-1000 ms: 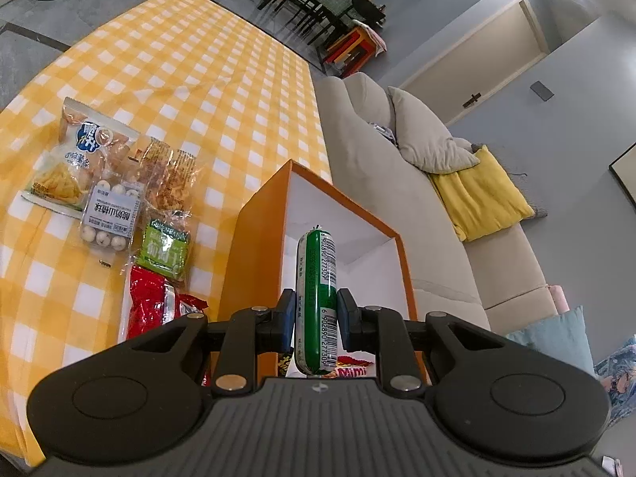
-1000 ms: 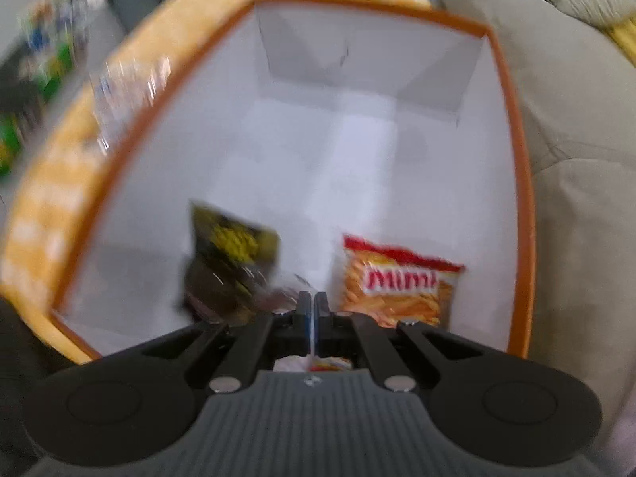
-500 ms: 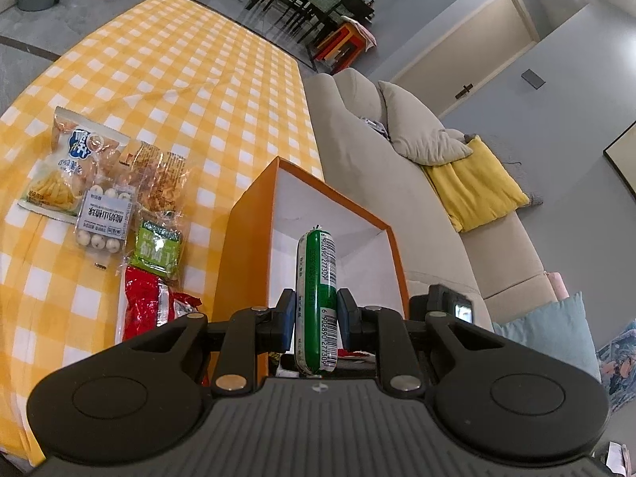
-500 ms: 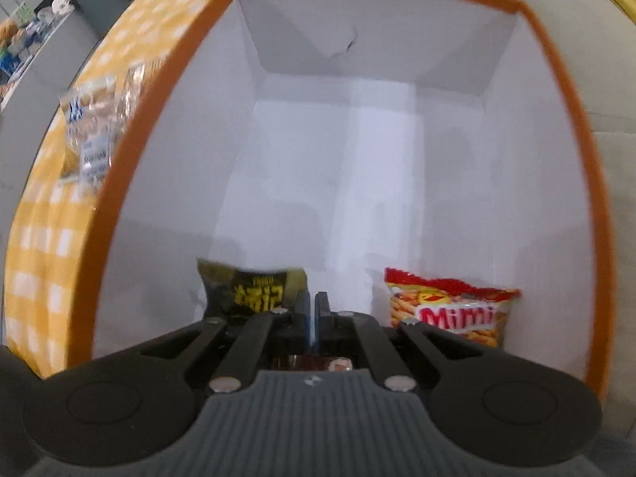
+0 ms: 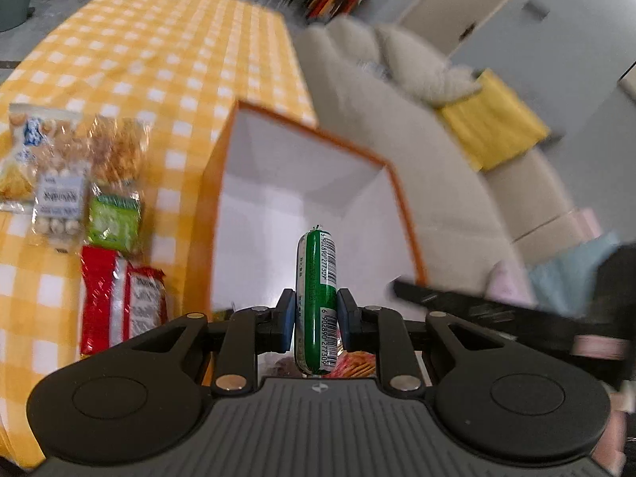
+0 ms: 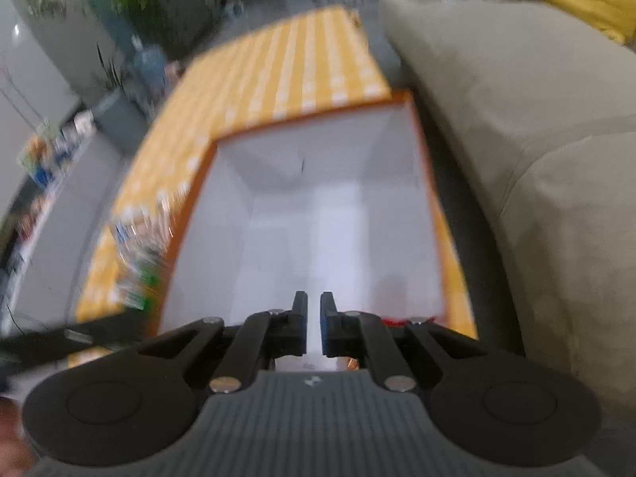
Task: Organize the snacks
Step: 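Lower the green sausage stick into the box and open the left tool, then move the right tool to the red packet on the table and grasp it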
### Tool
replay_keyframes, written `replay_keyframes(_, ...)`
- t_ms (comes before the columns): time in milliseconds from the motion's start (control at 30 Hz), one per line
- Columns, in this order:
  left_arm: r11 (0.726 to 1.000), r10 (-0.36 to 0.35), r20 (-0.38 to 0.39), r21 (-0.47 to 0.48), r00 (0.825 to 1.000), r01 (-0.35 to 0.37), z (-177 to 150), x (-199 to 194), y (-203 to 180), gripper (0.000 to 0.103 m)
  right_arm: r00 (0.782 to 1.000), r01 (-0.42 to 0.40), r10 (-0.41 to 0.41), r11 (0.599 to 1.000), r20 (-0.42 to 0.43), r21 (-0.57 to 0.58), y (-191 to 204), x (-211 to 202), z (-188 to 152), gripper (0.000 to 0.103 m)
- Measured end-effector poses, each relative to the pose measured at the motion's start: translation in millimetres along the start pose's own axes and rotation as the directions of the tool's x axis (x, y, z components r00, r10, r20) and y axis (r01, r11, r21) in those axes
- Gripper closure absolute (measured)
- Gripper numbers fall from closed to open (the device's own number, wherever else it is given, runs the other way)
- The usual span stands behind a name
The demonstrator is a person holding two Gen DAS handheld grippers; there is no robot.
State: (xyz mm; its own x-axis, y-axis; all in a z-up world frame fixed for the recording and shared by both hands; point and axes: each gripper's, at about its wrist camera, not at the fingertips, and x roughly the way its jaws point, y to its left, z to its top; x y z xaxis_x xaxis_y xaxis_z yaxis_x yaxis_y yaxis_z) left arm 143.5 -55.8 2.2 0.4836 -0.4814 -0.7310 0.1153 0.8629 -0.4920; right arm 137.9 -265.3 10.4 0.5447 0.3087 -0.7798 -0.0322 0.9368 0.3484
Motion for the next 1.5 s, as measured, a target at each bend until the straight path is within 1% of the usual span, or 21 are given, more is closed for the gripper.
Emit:
replay_keyframes(67, 0.998, 0.047, -0.042, 0.031, 0.998, -0.045, -3.0, 20.6, -10.9, 0.079, 0.999, -0.019, 0.018, 1.000, 0.028, 0.013, -7.3, -11.2, -0.8, 0.098)
replay_keyframes(167, 0.991, 0.122, -0.097, 0.057, 0.988, -0.117, -10.9, 47.6, -19.7, 0.079, 0.999, -0.010, 0.010, 1.000, 0.032, 0.022, -16.9, -14.4, -2.4, 0.098)
replay_keyframes(267, 0.974, 0.220, -0.144, 0.083, 0.965, -0.210, -20.6, 67.8, -22.3, 0.079, 0.999, -0.026, 0.025, 0.999, 0.023, 0.043, -23.3, -13.6, -4.7, 0.098)
replay_keyframes(333, 0.956, 0.285, -0.161, 0.114, 0.945, -0.270, -26.1, 76.5, -23.3, 0.079, 0.999, -0.034, 0.033, 0.998, 0.017, 0.052, -26.5, -11.1, -5.2, 0.098)
replay_keyframes(367, 0.949, 0.307, -0.163, 0.131, 0.938, -0.288, -28.0, 79.3, -24.5, 0.079, 0.999, -0.035, 0.035, 0.998, 0.016, 0.051, -27.0, -7.0, -3.6, 0.098)
replay_keyframes(600, 0.922, 0.368, -0.160, 0.188, 0.916, -0.338, -37.3, 90.2, -32.7, 0.078, 0.999, -0.053, 0.053, 0.996, 0.008, 0.068, -30.6, -7.0, 0.7, 0.095)
replay_keyframes(700, 0.918, 0.372, -0.149, 0.209, 0.916, -0.338, -37.6, 89.2, -37.1, 0.077, 0.999, -0.050, 0.050, 0.996, 0.004, 0.070, -29.9, -5.4, 0.3, 0.092)
replay_keyframes(733, 0.919, 0.368, -0.146, 0.206, 0.918, -0.335, -35.8, 87.6, -37.1, 0.077, 0.999, -0.049, 0.049, 0.996, 0.002, 0.068, -29.3, -5.0, 0.1, 0.090)
replay_keyframes(800, 0.931, 0.344, -0.151, 0.186, 0.927, -0.315, -33.1, 83.3, -35.7, 0.073, 0.999, -0.046, 0.046, 0.997, 0.001, 0.065, -26.9, -4.4, -0.5, 0.084)
replay_keyframes(833, 0.936, 0.331, -0.157, 0.178, 0.930, -0.303, -32.1, 81.7, -35.6, 0.069, 0.999, -0.046, 0.046, 0.997, 0.001, 0.062, -26.5, -4.9, -0.5, 0.083)
replay_keyframes(867, 0.940, 0.322, -0.162, 0.171, 0.933, -0.295, -31.4, 79.8, -35.1, 0.067, 0.999, -0.047, 0.047, 0.997, 0.000, 0.059, -25.2, -5.0, -0.5, 0.083)
replay_keyframes(1000, 0.941, 0.322, -0.165, 0.164, 0.932, -0.296, -29.3, 68.2, -36.0, 0.066, 0.999, -0.054, 0.054, 0.998, 0.004, 0.046, -19.9, -5.6, -0.4, 0.083)
replay_keyframes(1100, 0.949, 0.301, -0.157, 0.140, 0.941, -0.281, -25.0, 55.3, -36.2, 0.065, 0.999, -0.052, 0.052, 0.998, 0.007, 0.040, -17.9, -7.5, -1.0, 0.083)
replay_keyframes(1133, 0.952, 0.295, -0.147, 0.133, 0.944, -0.277, -23.0, 49.6, -36.6, 0.063, 0.999, -0.050, 0.050, 0.998, 0.009, 0.038, -17.9, -8.5, -1.6, 0.083)
replay_keyframes(1167, 0.952, 0.293, -0.135, 0.129, 0.946, -0.277, -21.4, 43.8, -36.9, 0.060, 0.999, -0.049, 0.049, 0.998, 0.010, 0.038, -18.1, -9.3, -1.6, 0.083)
replay_keyframes(1233, 0.949, 0.300, -0.098, 0.131, 0.949, -0.287, -17.5, 31.2, -39.3, 0.056, 0.999, -0.048, 0.047, 0.998, 0.013, 0.034, -17.9, -11.4, -1.7, 0.083)
replay_keyframes(1400, 0.950, 0.296, -0.034, 0.109, 0.955, -0.291, -8.0, 0.9, -39.1, 0.053, 0.999, -0.049, 0.049, 0.999, 0.024, 0.017, -12.9, -17.2, 0.2, 0.083)
replay_keyframes(1500, 0.947, 0.310, -0.003, 0.088, 0.951, -0.308, -2.7, -17.7, -32.2, 0.052, 0.999, -0.049, 0.049, 0.999, 0.023, -0.007, -6.0, -18.6, 0.1, 0.083)
